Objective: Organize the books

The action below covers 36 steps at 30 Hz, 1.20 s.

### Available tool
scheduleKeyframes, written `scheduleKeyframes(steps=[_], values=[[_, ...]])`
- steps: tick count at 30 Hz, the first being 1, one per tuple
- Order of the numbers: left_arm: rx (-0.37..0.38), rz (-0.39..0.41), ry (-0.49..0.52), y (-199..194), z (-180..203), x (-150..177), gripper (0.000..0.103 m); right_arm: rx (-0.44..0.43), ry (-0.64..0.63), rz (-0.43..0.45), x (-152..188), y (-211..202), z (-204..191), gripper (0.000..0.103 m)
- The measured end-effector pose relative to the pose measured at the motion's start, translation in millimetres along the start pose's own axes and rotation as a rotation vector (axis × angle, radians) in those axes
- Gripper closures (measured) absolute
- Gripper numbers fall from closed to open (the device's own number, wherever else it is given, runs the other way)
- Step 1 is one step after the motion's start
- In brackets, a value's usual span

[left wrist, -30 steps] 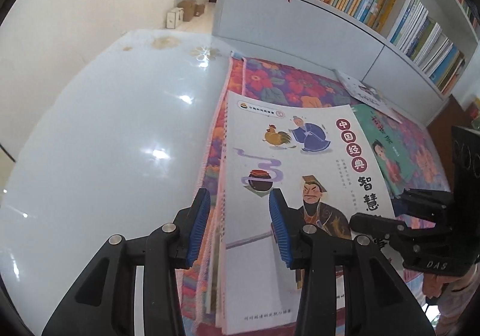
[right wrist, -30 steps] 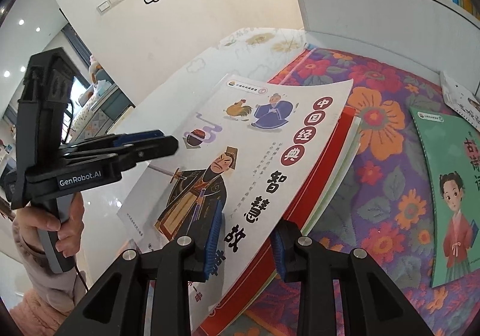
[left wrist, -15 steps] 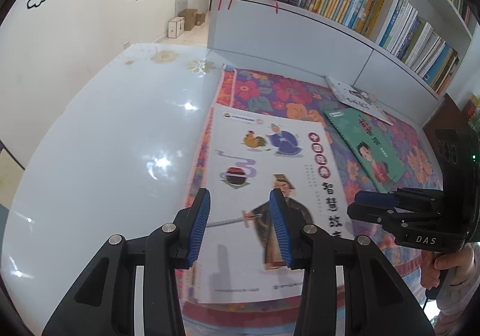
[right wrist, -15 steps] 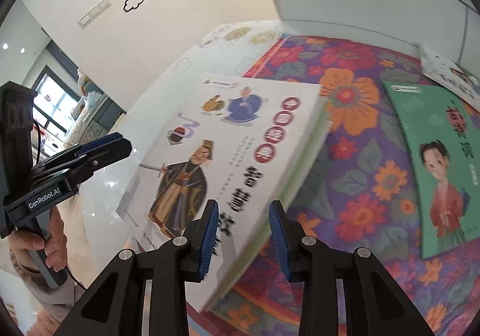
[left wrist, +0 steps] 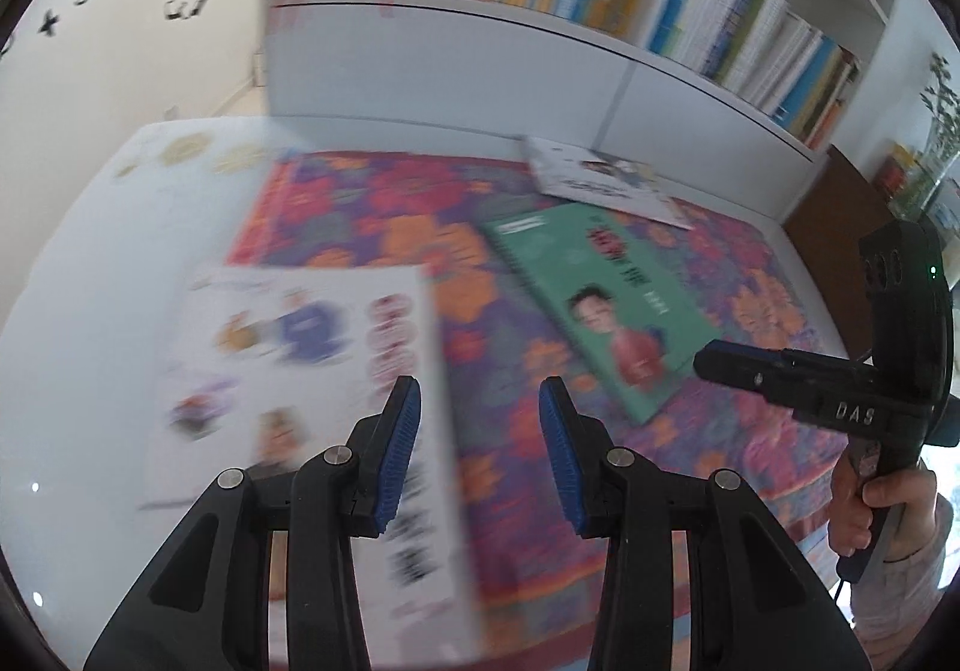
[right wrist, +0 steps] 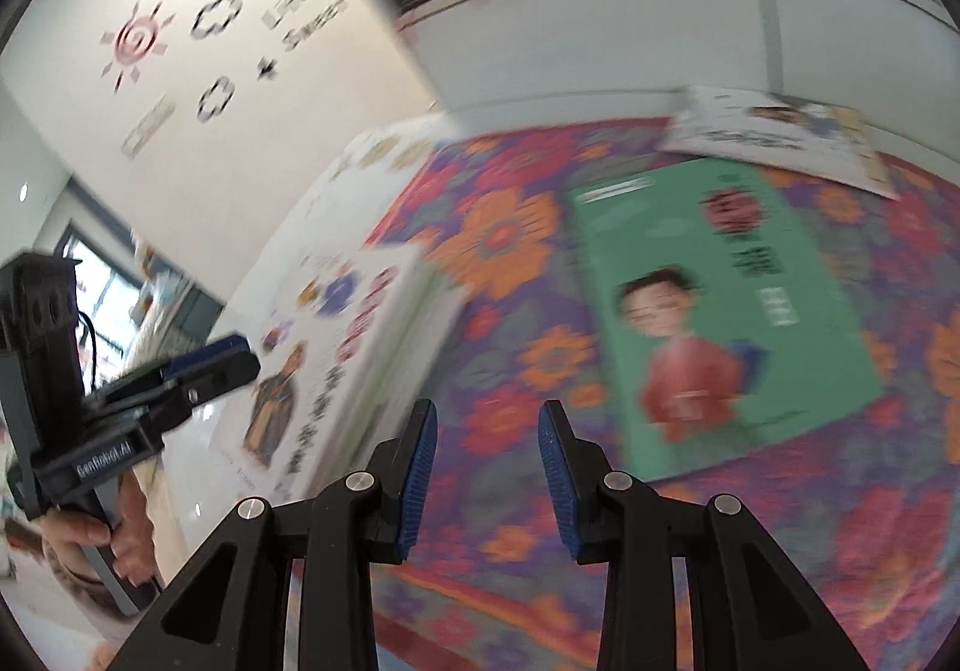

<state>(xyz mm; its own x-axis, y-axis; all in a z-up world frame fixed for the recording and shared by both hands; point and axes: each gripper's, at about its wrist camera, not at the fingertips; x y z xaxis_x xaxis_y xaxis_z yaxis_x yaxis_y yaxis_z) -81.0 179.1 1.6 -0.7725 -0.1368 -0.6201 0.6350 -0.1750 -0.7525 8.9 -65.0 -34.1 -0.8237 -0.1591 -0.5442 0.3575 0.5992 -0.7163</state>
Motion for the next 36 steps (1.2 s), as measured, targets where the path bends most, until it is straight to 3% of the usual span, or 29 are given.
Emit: scheduleKeyframes(steps=[5,8,10,13,20,24,26,28,32,36], values=[[0.067,-0.006,-0.019,41,54,-50,0.064,0.066,0.102,0.089,-35,-41,70,0.069],[0.066,0.066,-0.041,61,80,-92,0.06,0.102,0.138,0.156,-72,-68,105,0.069],[0.058,0.092,-0.061,84,90,-117,0.051,0.123,0.16,0.226,-96,-82,128,0.069],[0.092,0.108,-0.147,128,88,-134,0.051,0.16,0.176,0.274,-113,-76,155,0.068],[0.083,0.047,-0.268,233,60,-137,0.051,0.097,0.312,0.299,-116,-4,238,0.068],[0.095,0.017,-0.259,266,54,-126,0.051,0.151,0.354,0.297,-117,26,261,0.069],[0.082,0.059,-0.203,267,60,-123,0.051,0.139,0.372,0.288,-115,38,271,0.068],[0.066,0.052,-0.17,270,68,-125,0.051,0.12,0.362,0.322,-112,39,272,0.068],[0.014,0.04,-0.092,270,81,-128,0.051,0.144,0.335,0.285,-118,38,265,0.066],[0.037,0.029,-0.133,262,74,-126,0.051,0.196,0.278,0.223,-121,40,255,0.065]])
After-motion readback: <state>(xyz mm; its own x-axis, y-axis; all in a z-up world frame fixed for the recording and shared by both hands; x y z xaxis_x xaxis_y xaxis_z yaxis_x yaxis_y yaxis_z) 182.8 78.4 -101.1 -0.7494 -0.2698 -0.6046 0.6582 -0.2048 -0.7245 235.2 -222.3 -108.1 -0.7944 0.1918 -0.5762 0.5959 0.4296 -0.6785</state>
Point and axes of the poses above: each gripper's, at about its wrist camera, not at the fingertips, and y roughly the way its jaws point, z to its right, x to its underside, and after that the axes turned 2 degrees about z, right-handed
